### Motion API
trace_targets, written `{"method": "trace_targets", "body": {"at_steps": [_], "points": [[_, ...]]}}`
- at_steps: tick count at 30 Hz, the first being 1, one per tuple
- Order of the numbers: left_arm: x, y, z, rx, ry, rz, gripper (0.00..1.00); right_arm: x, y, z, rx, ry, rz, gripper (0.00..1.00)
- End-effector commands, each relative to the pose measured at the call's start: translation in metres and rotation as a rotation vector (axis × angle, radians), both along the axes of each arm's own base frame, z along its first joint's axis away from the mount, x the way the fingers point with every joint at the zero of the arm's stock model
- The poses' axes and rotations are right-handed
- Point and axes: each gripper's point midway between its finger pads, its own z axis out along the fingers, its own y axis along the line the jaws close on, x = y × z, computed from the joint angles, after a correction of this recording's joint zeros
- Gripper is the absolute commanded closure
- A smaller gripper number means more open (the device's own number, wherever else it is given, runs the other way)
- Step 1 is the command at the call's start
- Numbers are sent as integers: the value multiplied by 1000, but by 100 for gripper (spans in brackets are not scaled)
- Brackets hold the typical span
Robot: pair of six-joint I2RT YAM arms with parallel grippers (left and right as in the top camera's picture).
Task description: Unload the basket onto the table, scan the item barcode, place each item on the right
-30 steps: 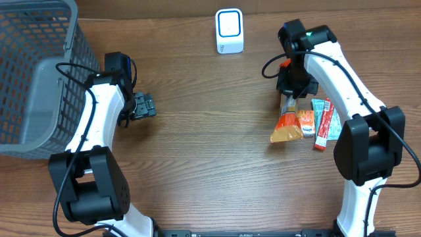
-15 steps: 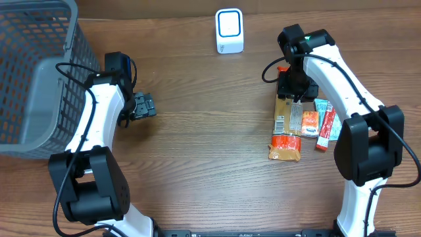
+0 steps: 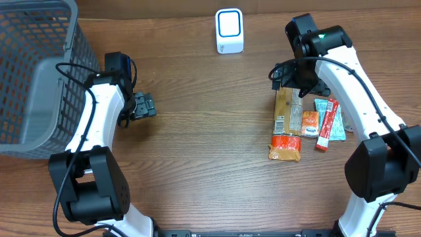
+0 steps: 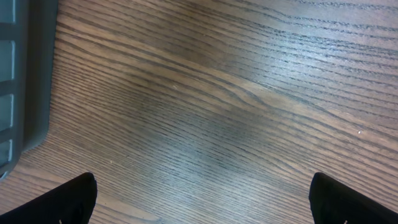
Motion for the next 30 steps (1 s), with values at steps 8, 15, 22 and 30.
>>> {"method": "trace_targets", "body": {"at_steps": [8, 15, 22, 30], "points": [[2, -1, 9, 14, -22, -21, 0, 4, -2, 8, 4, -29, -5, 0], [2, -1, 9, 14, -22, -20, 0, 3, -2, 18, 11, -54, -4, 0], [2, -1, 9, 14, -22, -21, 0, -13, -14, 101, 69, -262, -23, 0], [2, -1, 9, 14, -22, -21, 0, -78, -41, 225, 125, -622, -45, 0]]}}
